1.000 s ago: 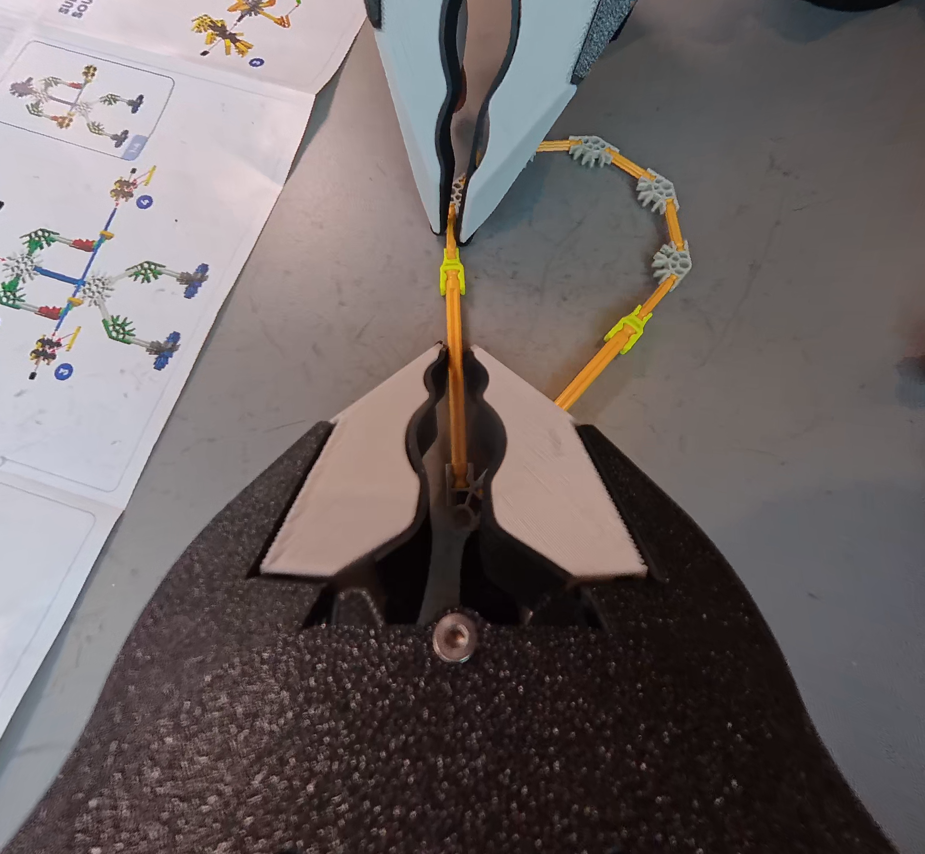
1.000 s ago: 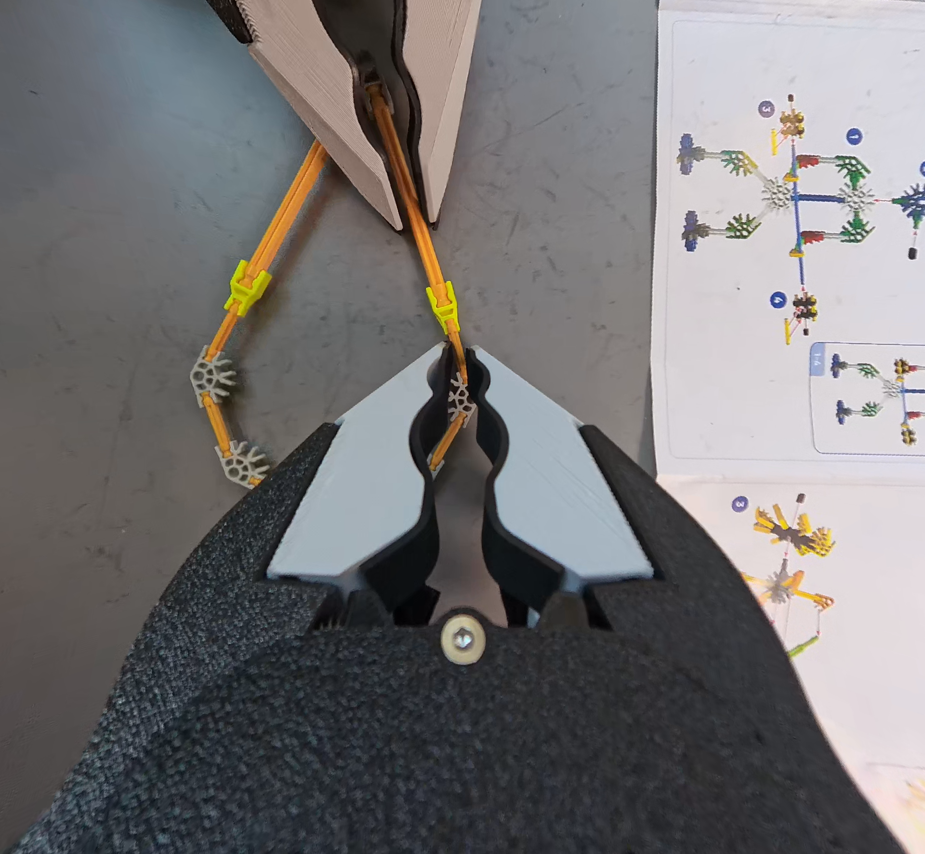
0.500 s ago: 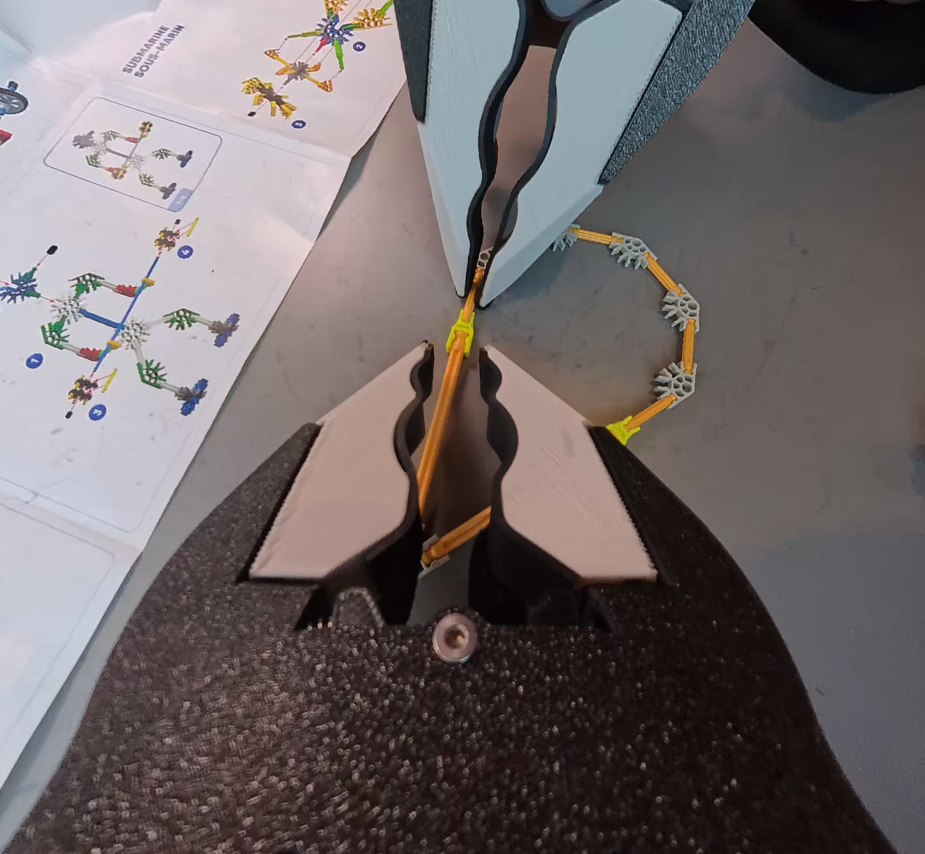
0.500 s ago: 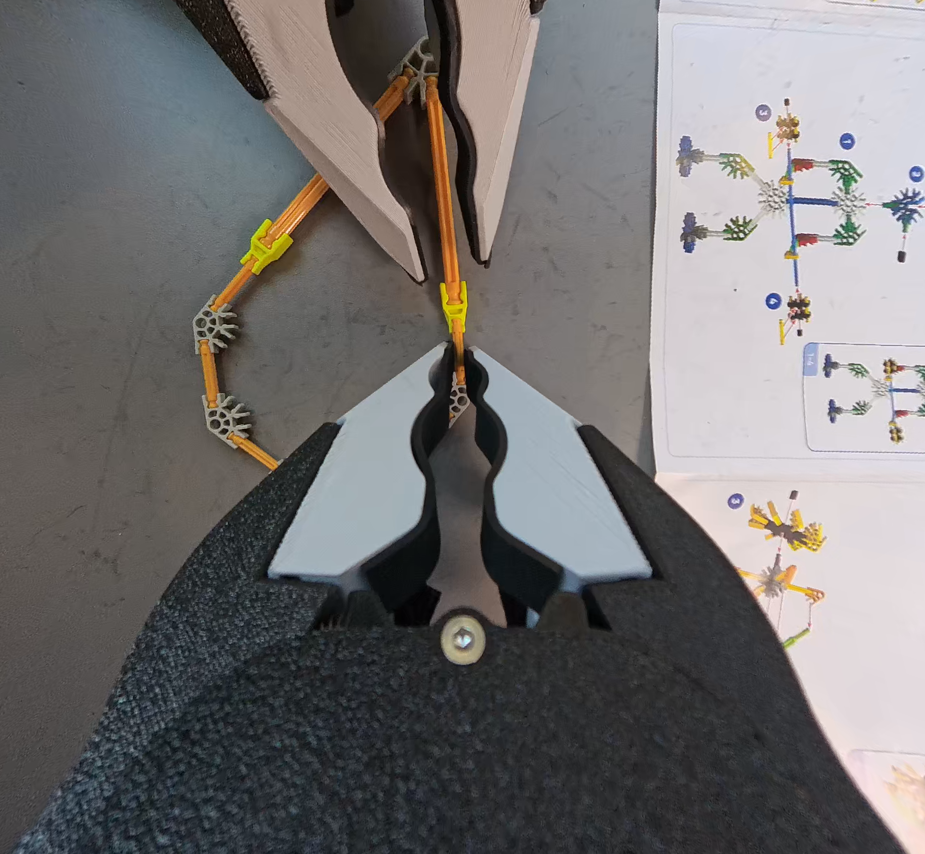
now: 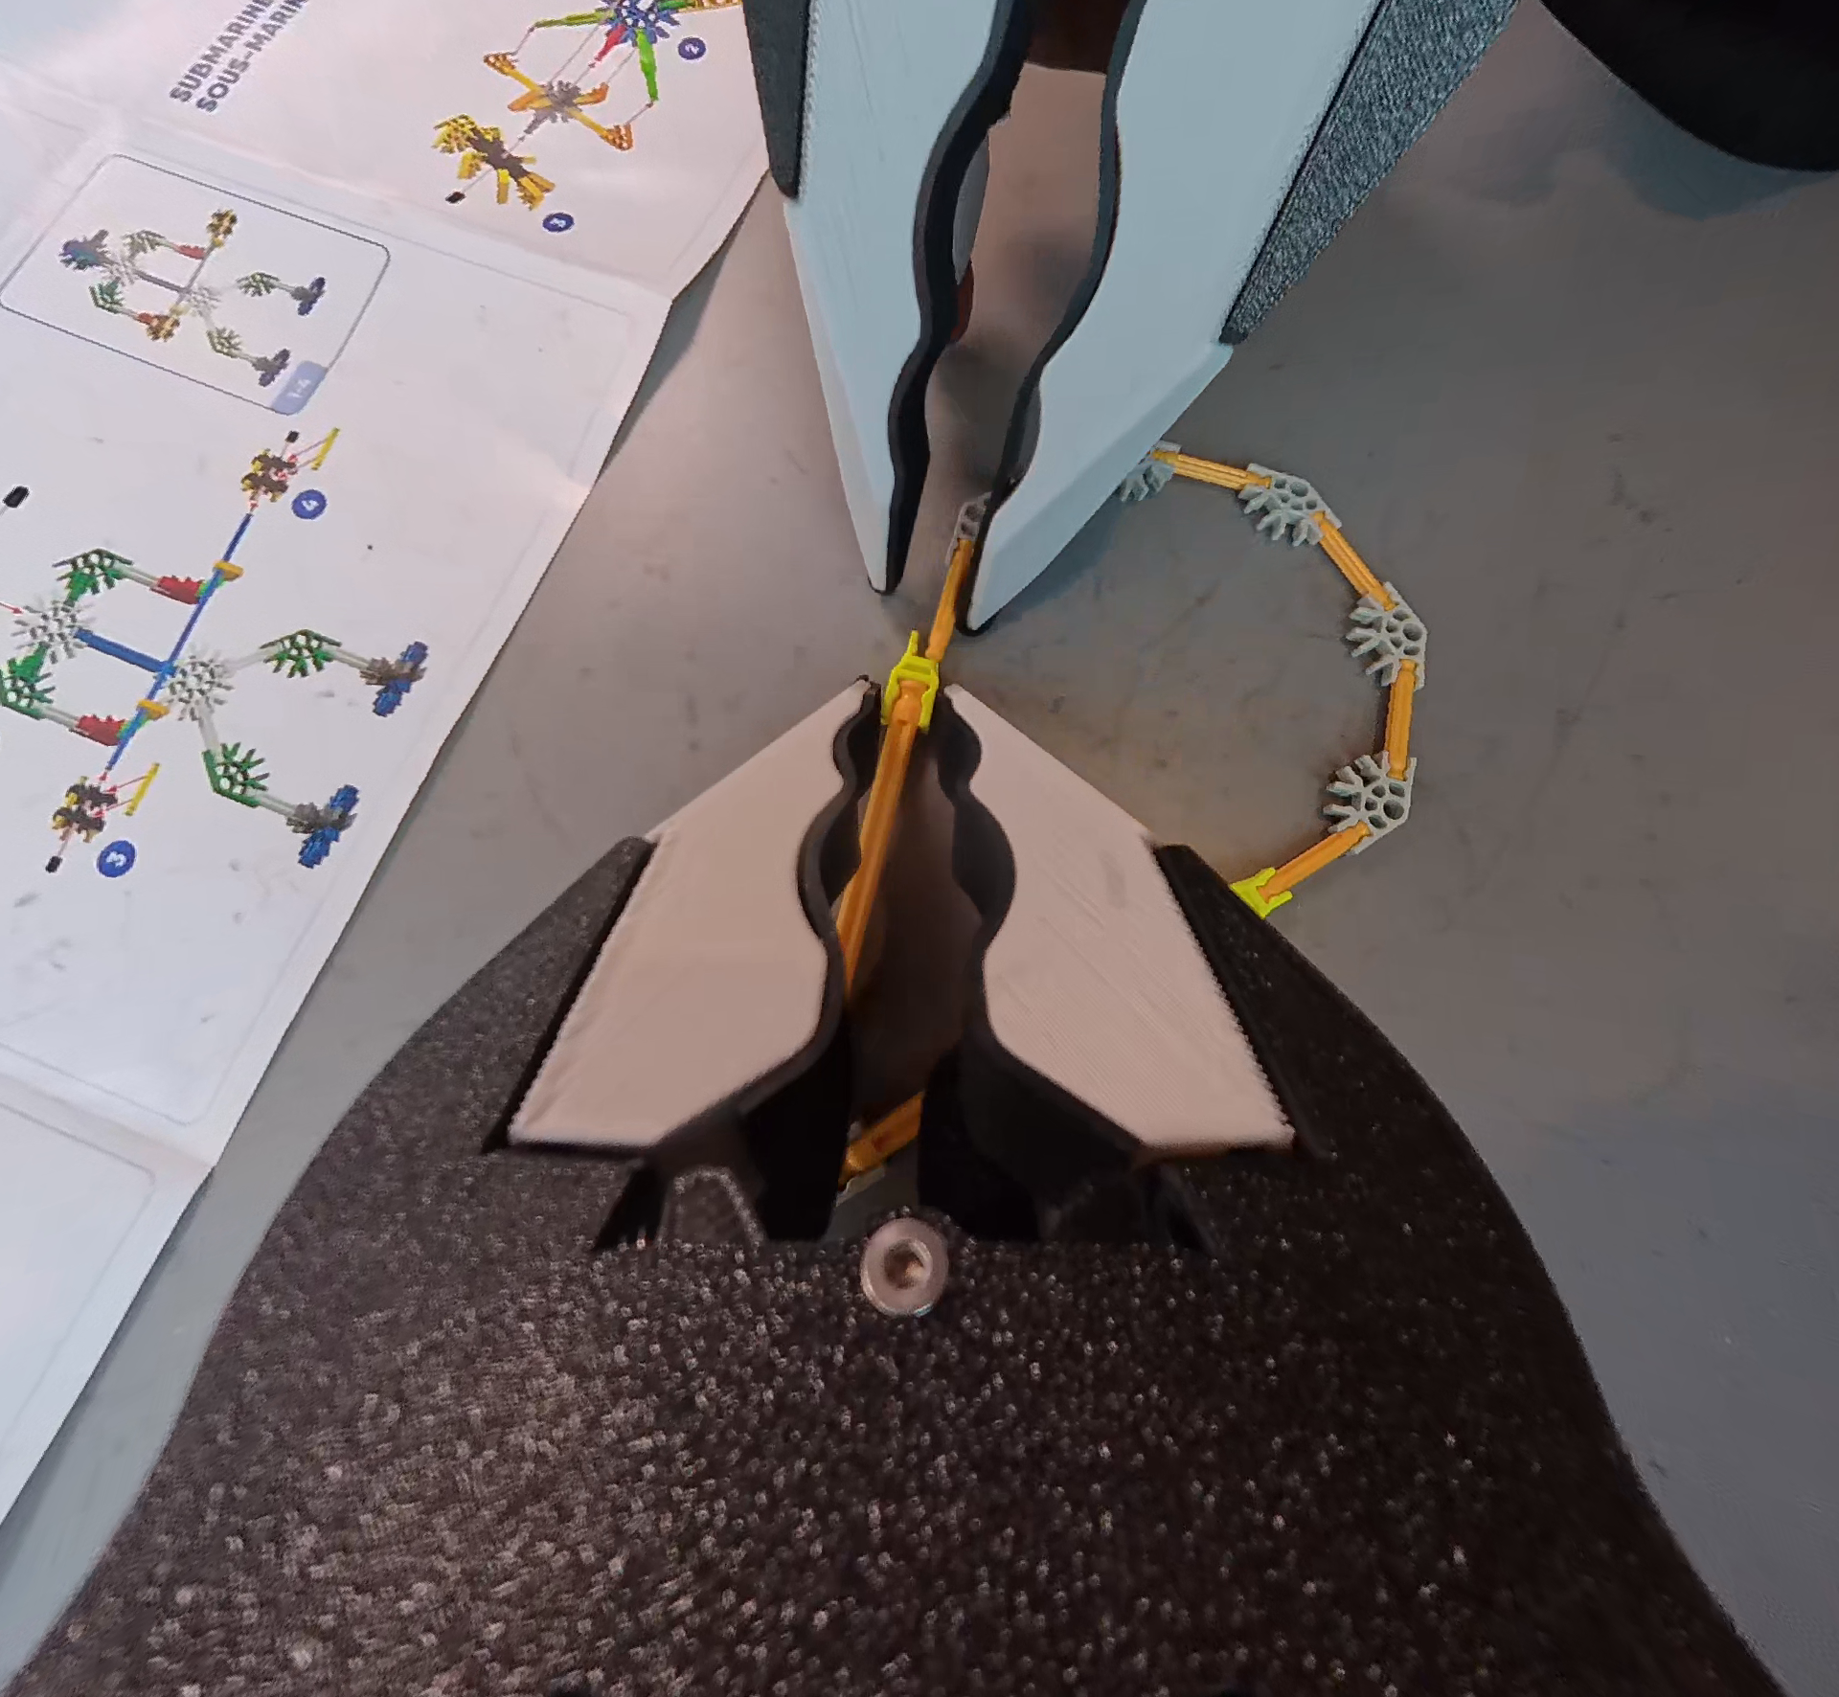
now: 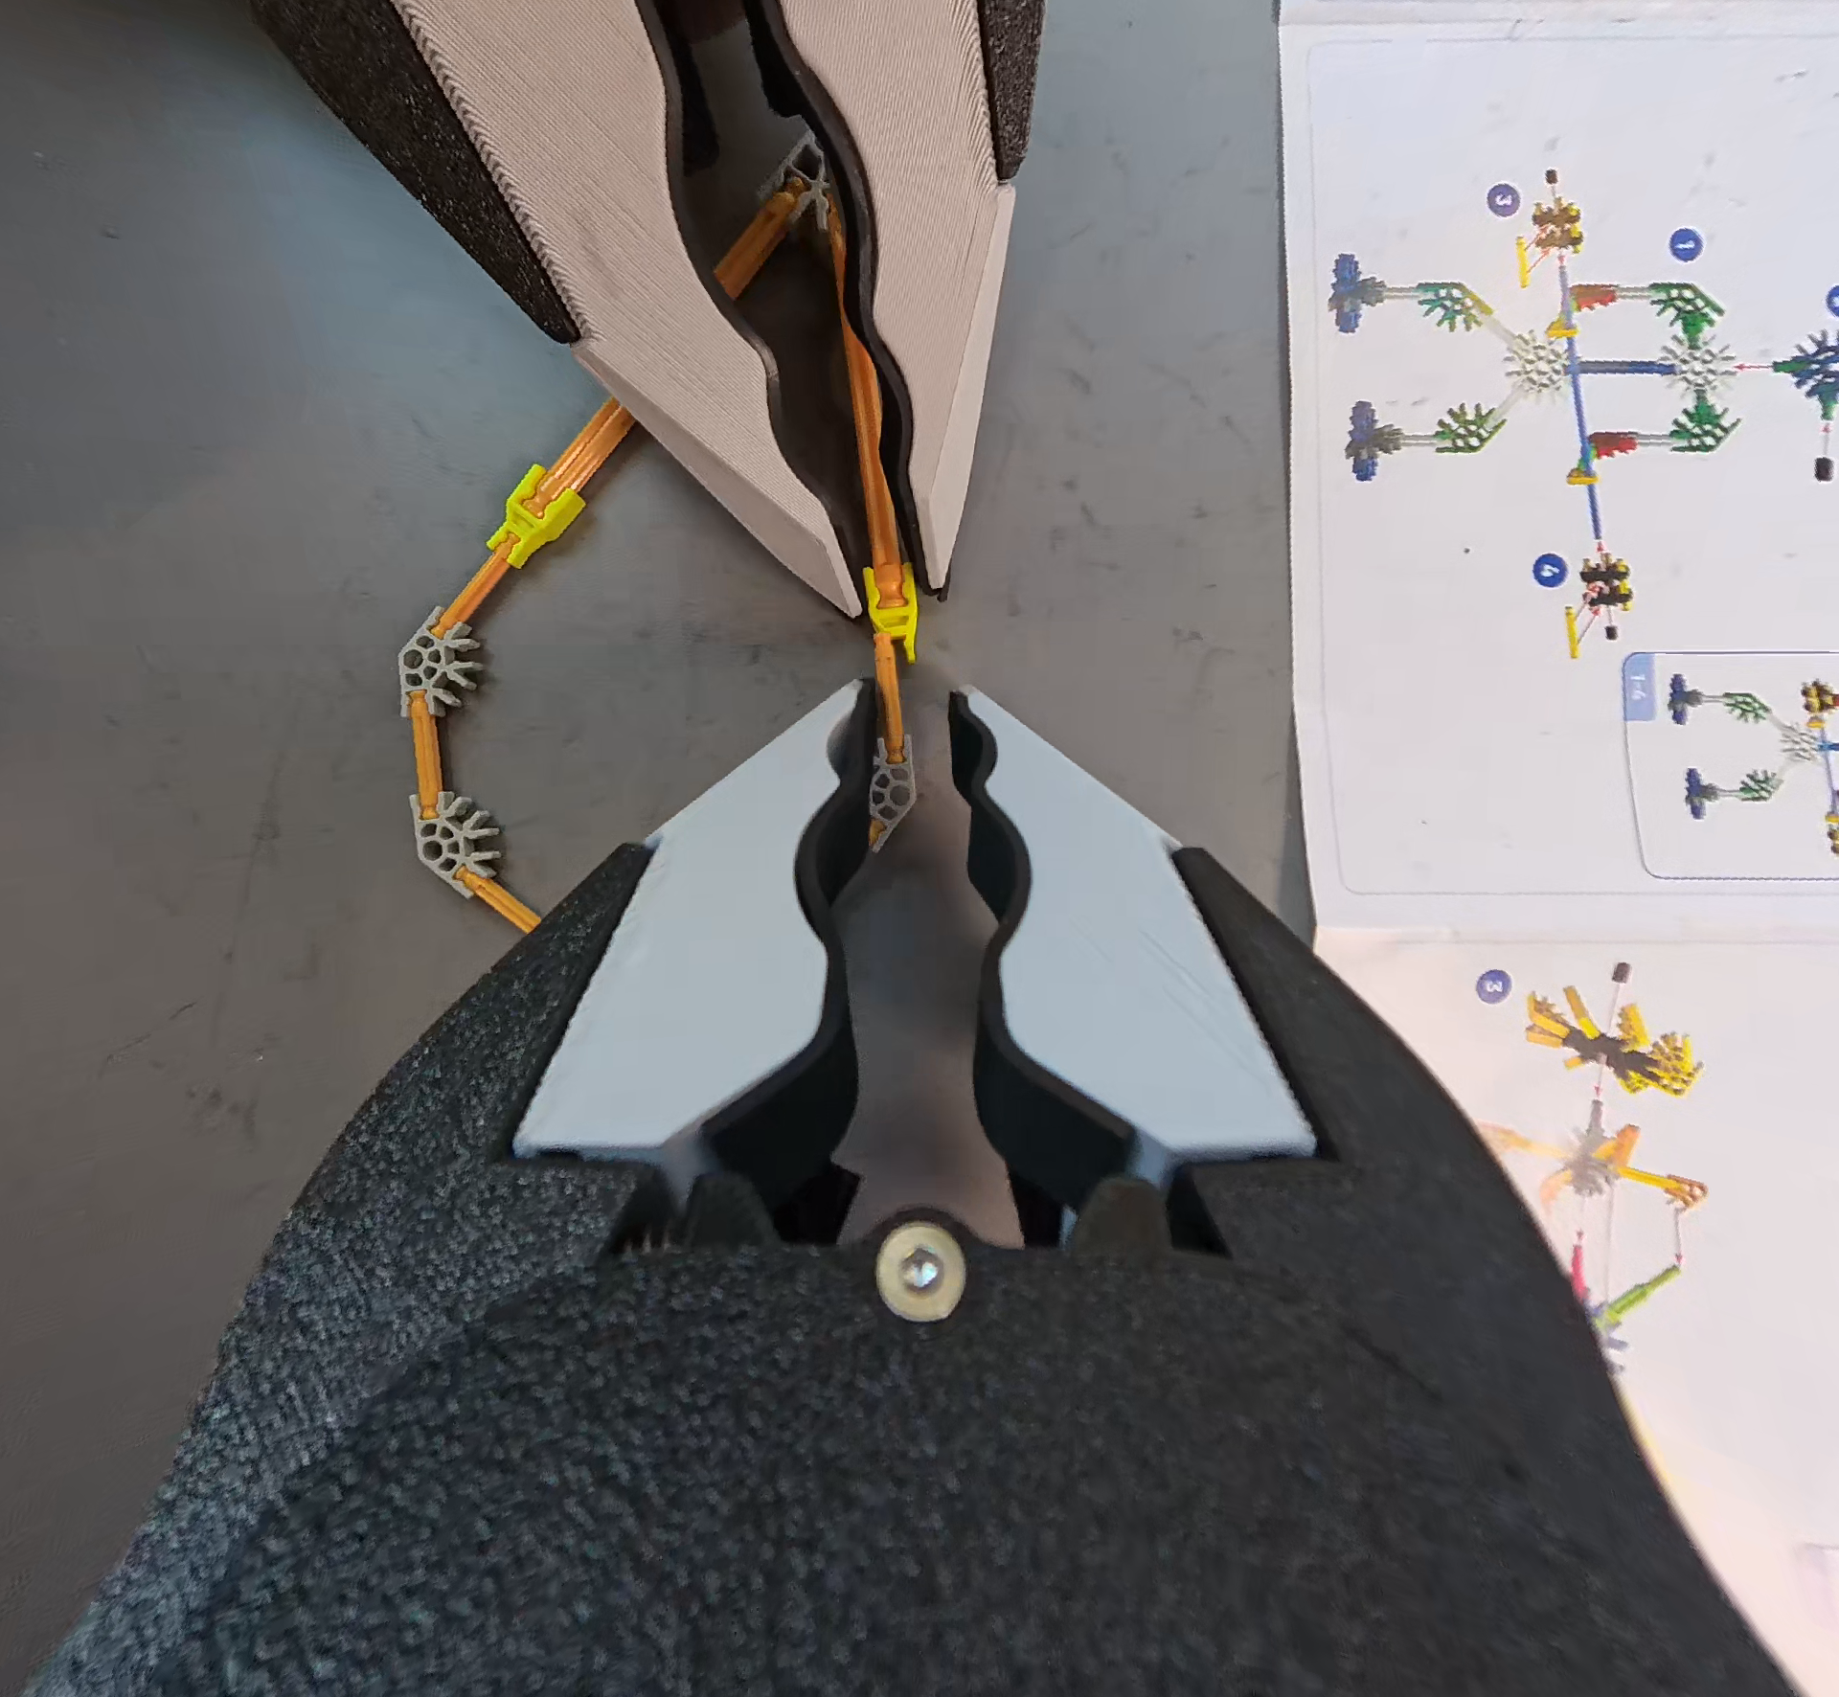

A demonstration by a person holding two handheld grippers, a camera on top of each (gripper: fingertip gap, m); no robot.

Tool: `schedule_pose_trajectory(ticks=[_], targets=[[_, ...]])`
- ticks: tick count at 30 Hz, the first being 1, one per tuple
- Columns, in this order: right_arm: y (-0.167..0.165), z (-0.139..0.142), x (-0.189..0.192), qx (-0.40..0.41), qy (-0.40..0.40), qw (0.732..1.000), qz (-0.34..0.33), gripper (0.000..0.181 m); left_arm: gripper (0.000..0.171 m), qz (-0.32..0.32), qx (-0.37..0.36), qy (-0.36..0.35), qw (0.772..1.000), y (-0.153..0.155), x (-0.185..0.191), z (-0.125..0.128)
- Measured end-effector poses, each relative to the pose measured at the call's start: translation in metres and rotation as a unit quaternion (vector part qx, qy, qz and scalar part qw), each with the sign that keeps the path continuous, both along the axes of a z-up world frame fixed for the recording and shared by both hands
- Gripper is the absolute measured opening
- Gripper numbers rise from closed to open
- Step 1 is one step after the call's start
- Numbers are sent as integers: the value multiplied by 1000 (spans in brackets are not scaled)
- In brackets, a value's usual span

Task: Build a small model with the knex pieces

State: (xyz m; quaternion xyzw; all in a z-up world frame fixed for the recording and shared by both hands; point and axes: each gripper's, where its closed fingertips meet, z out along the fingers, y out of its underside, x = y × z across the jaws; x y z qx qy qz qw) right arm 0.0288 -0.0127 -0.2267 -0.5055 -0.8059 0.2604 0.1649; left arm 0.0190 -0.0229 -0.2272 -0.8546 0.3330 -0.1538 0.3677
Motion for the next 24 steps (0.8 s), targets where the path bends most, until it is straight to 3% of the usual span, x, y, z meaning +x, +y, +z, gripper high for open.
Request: schedule_pose_trajectory(ticks=[8, 14, 24], targets=[[-5, 13, 1, -38, 30, 999, 7, 13, 11, -2, -1, 0, 1000, -1, 0, 0], [-9, 8, -1, -6, 28, 999, 24, 0, 11, -4, -1, 0, 1000, -2, 1, 0], [-9, 4, -2, 25, 12, 999, 28, 0, 11, -10, -1, 0, 1000, -4, 2, 0]])
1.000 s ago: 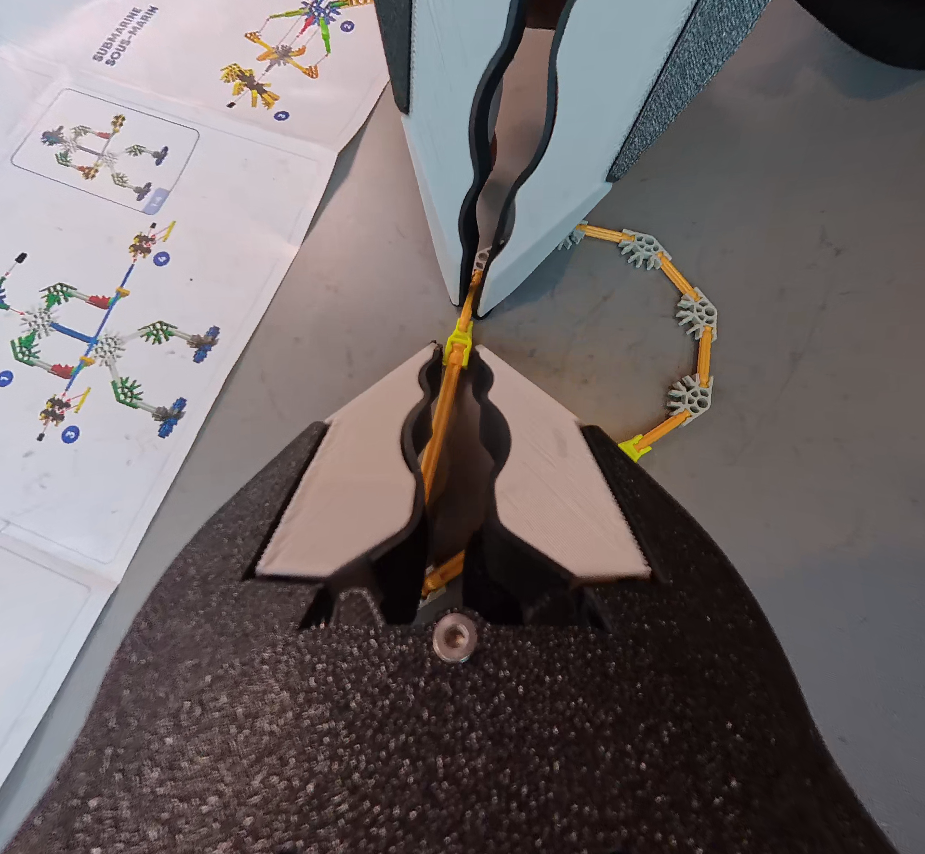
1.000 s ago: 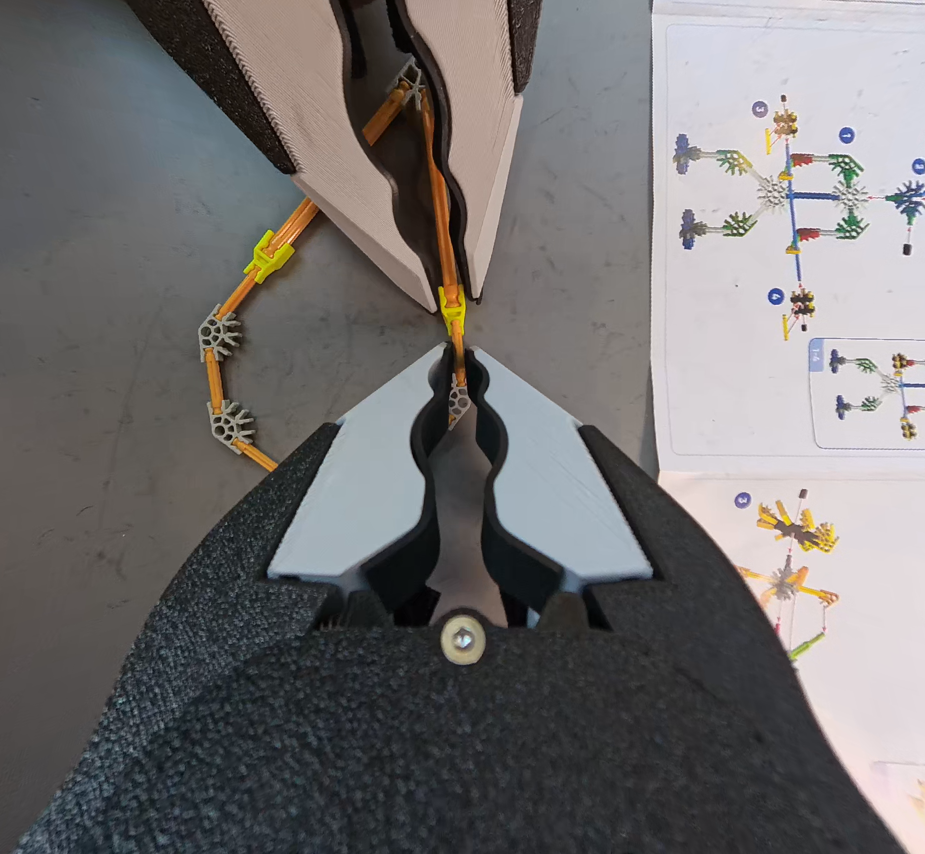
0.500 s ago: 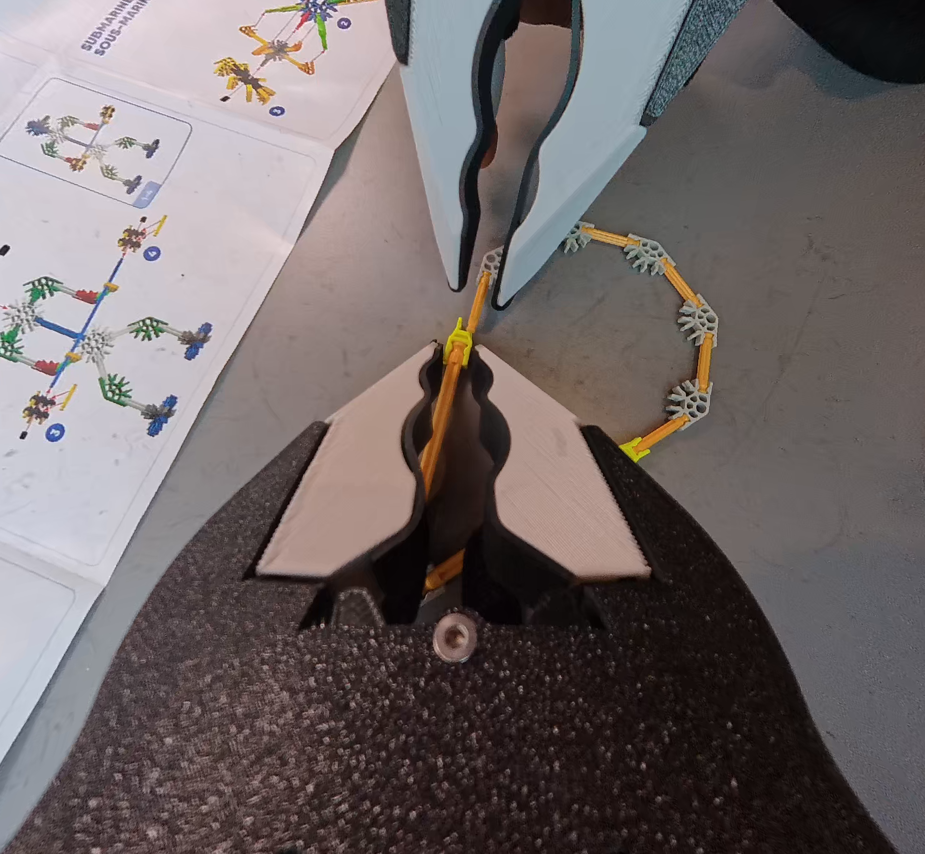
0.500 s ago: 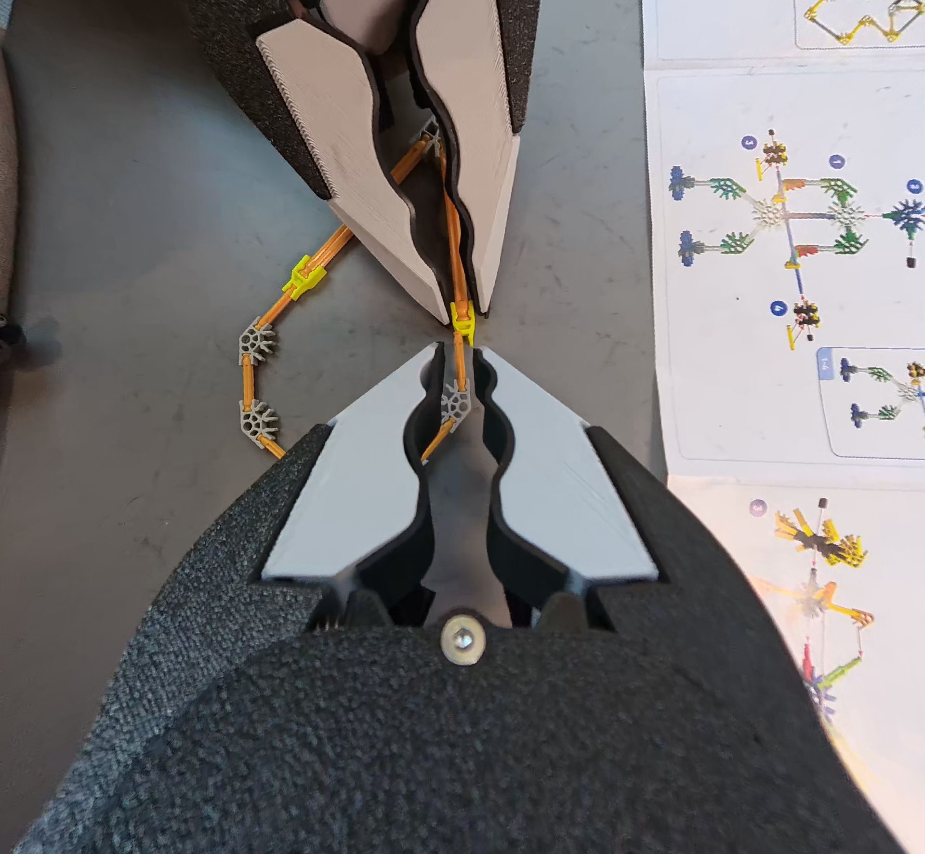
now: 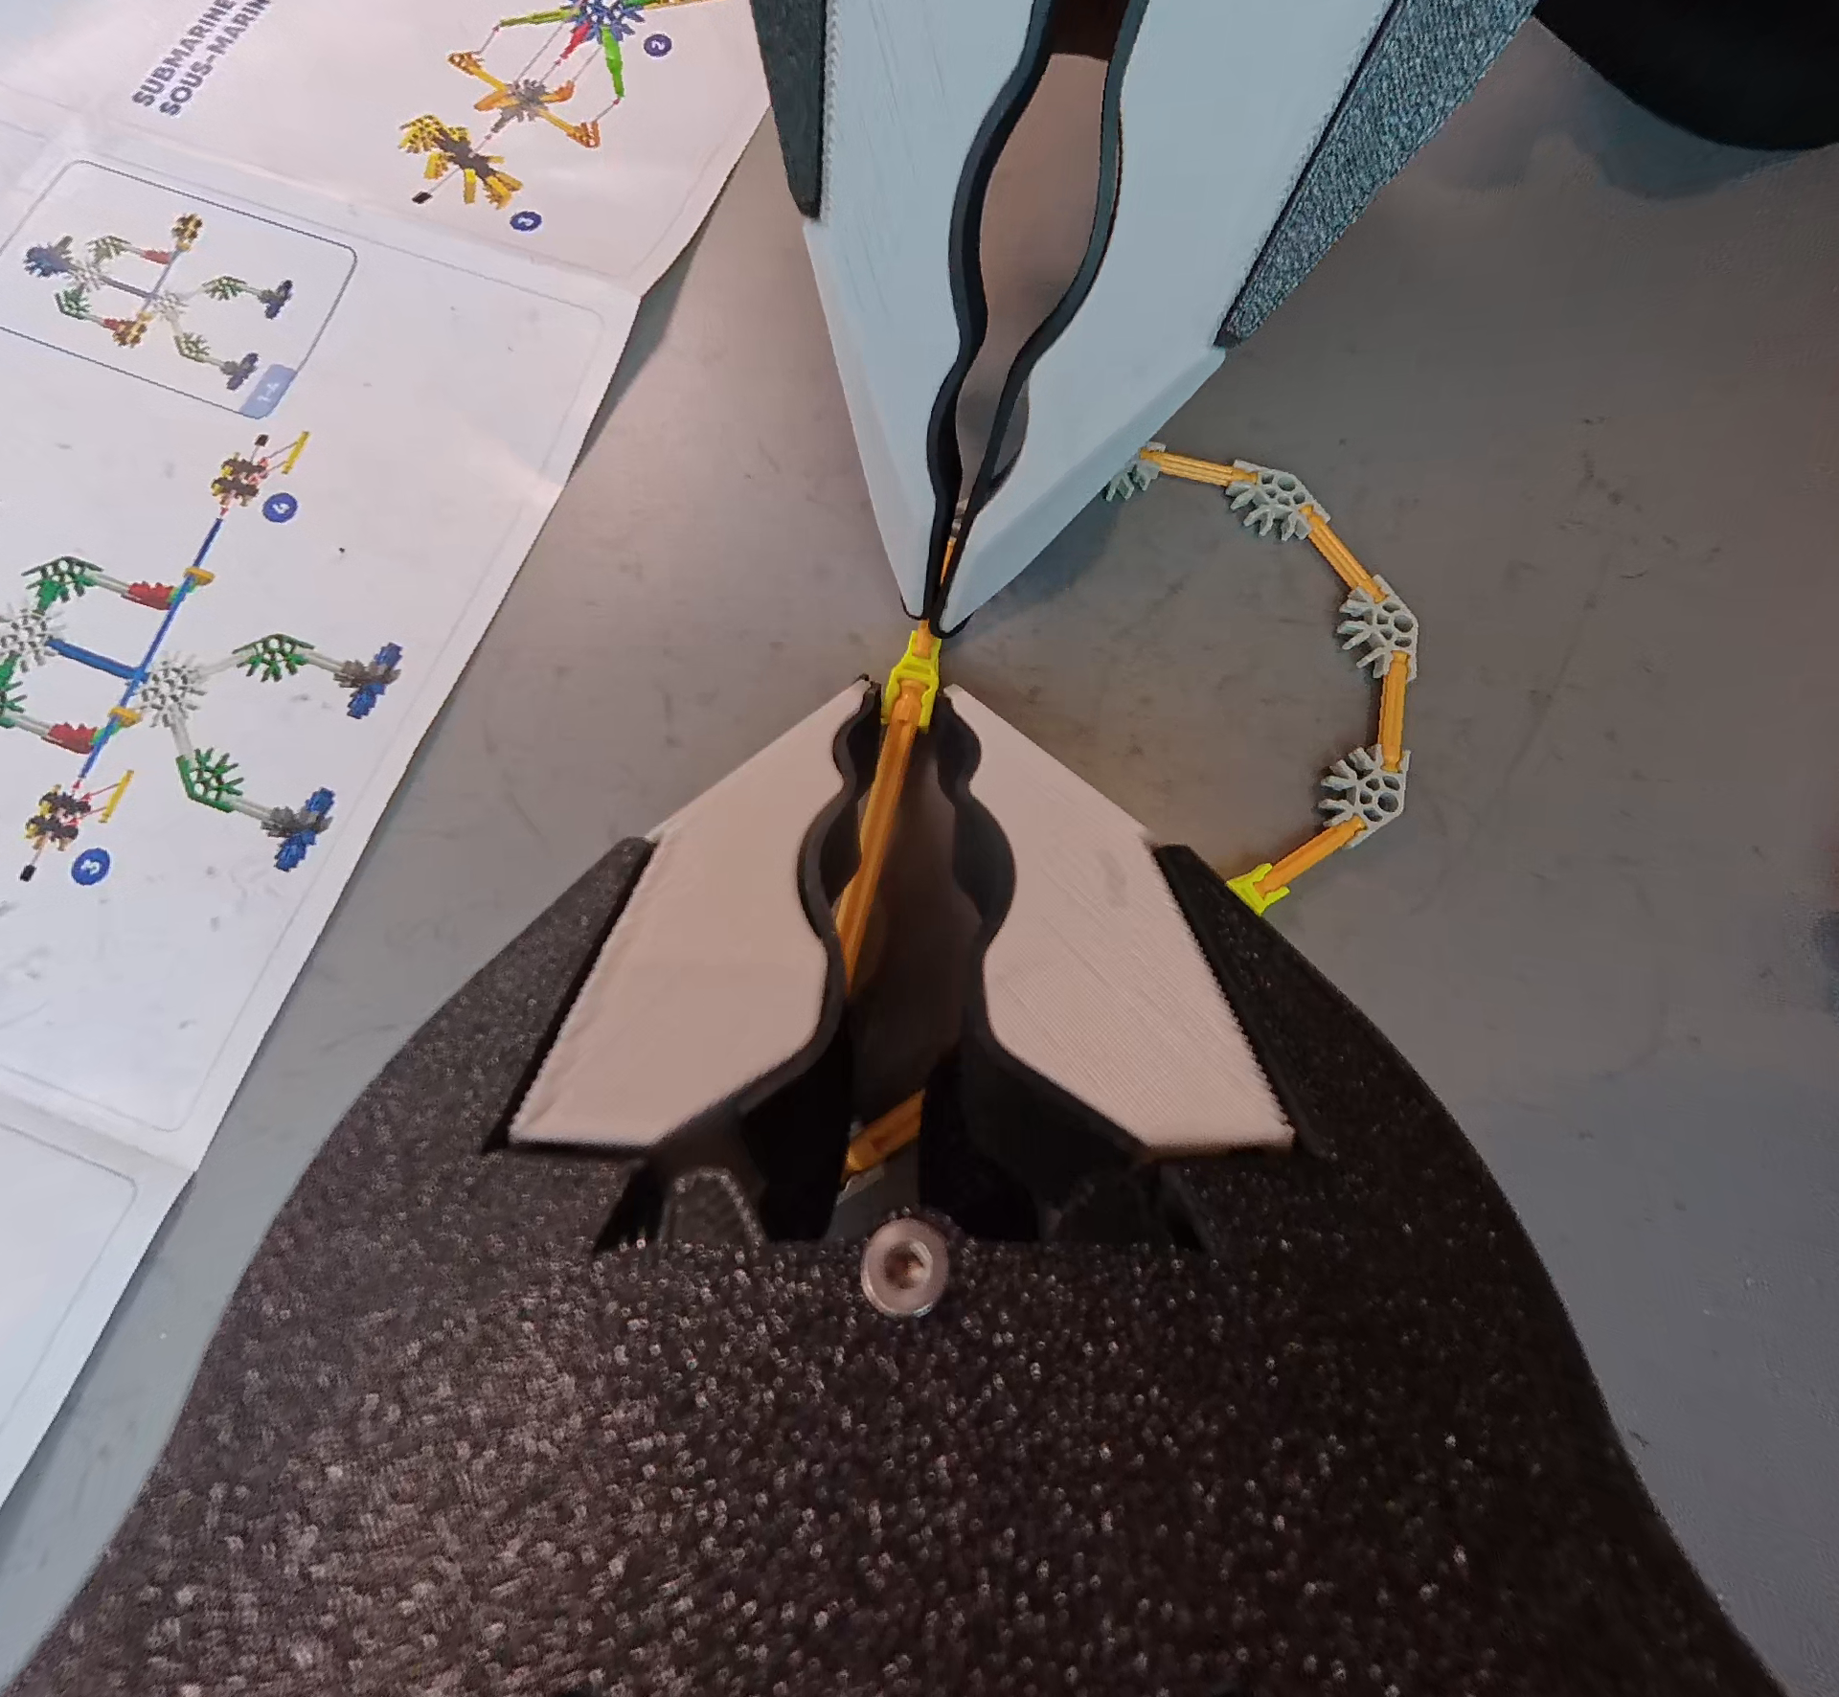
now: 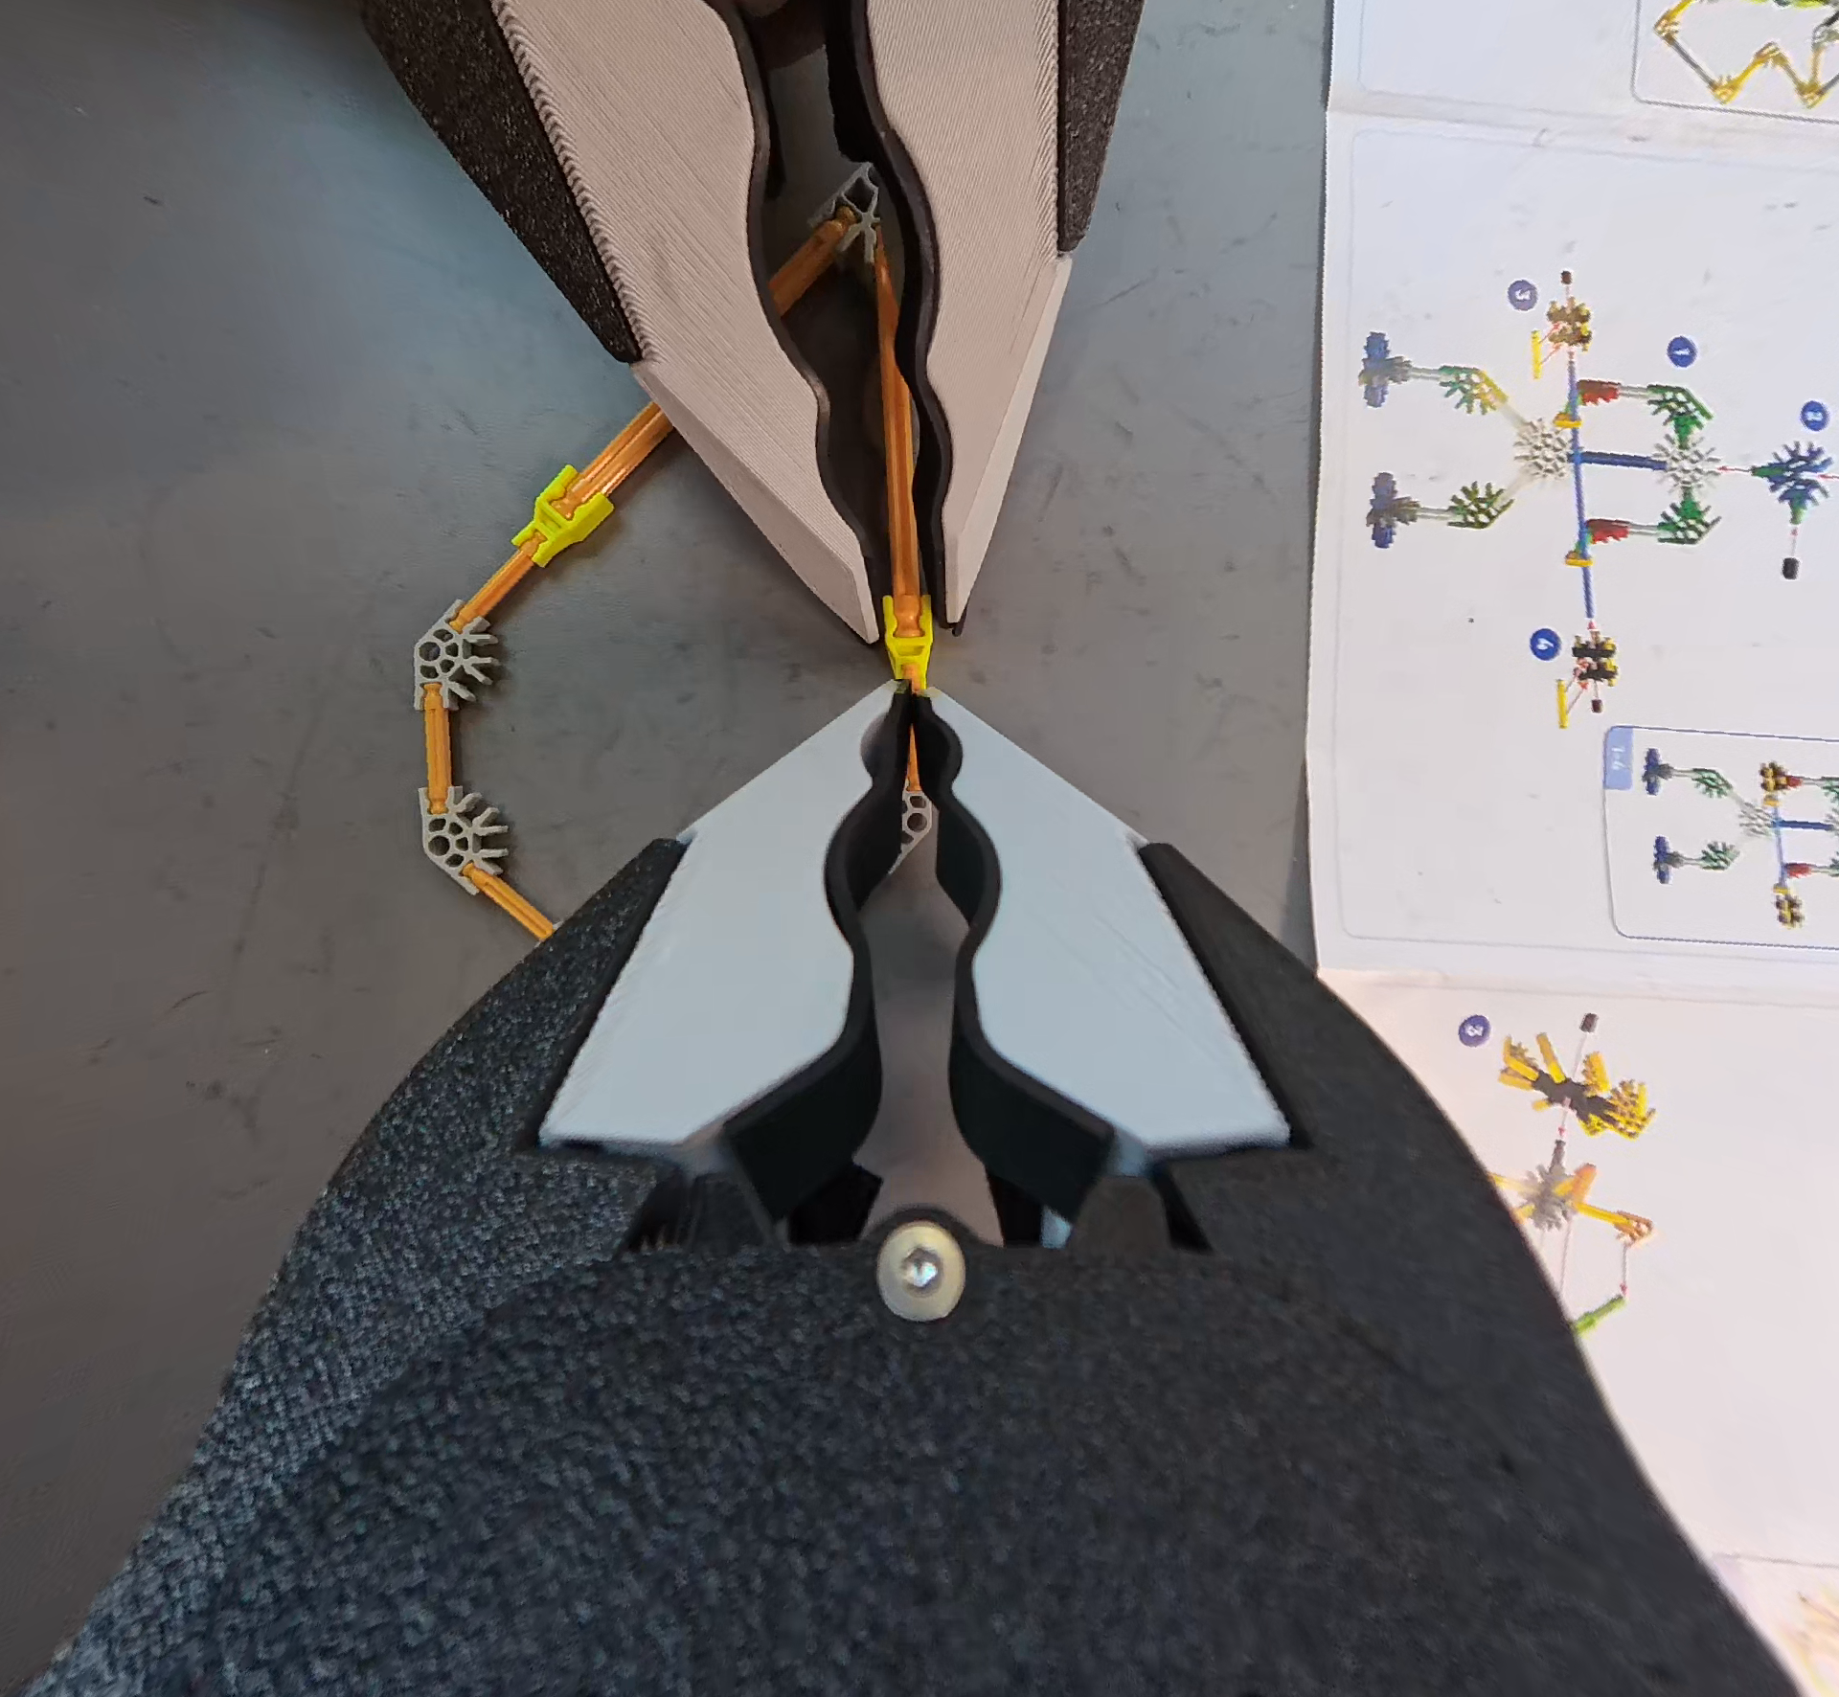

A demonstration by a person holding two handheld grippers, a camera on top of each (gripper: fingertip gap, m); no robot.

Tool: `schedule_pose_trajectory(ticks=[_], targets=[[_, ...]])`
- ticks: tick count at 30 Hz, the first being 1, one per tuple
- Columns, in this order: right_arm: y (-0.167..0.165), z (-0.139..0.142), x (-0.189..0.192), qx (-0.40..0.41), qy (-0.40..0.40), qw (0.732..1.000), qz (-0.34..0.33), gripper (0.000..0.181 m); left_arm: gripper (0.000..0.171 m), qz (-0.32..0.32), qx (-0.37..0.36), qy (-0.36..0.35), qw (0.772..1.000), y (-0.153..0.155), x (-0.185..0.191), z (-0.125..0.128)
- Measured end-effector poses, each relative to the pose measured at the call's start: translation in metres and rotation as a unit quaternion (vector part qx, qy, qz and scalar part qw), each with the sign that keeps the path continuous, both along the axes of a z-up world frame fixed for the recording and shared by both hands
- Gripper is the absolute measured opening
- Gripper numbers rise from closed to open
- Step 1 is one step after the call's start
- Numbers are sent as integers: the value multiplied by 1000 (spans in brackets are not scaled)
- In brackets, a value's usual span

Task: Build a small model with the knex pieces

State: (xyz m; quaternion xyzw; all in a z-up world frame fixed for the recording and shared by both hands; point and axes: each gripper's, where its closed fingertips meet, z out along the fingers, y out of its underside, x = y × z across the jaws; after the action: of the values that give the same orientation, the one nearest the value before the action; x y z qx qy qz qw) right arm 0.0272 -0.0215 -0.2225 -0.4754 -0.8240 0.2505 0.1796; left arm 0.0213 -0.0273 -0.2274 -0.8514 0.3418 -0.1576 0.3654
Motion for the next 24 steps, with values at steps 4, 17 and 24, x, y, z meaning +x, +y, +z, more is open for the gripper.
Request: schedule_pose_trajectory(ticks=[4, 17, 24], targets=[[0, -1, 0, -1, -35, 999, -5, 0, 11, -5, 0, -2, 1000, 0, 0, 0], [-5, -4, -2, 20, -127, 991, 36, 0, 10, 5, -23, -38, 999, -4, -1, 0], [6, 24, 10, -46, 0, 995, -84, 16, 11, 33, -32, -42, 998, -3, -3, 0]])
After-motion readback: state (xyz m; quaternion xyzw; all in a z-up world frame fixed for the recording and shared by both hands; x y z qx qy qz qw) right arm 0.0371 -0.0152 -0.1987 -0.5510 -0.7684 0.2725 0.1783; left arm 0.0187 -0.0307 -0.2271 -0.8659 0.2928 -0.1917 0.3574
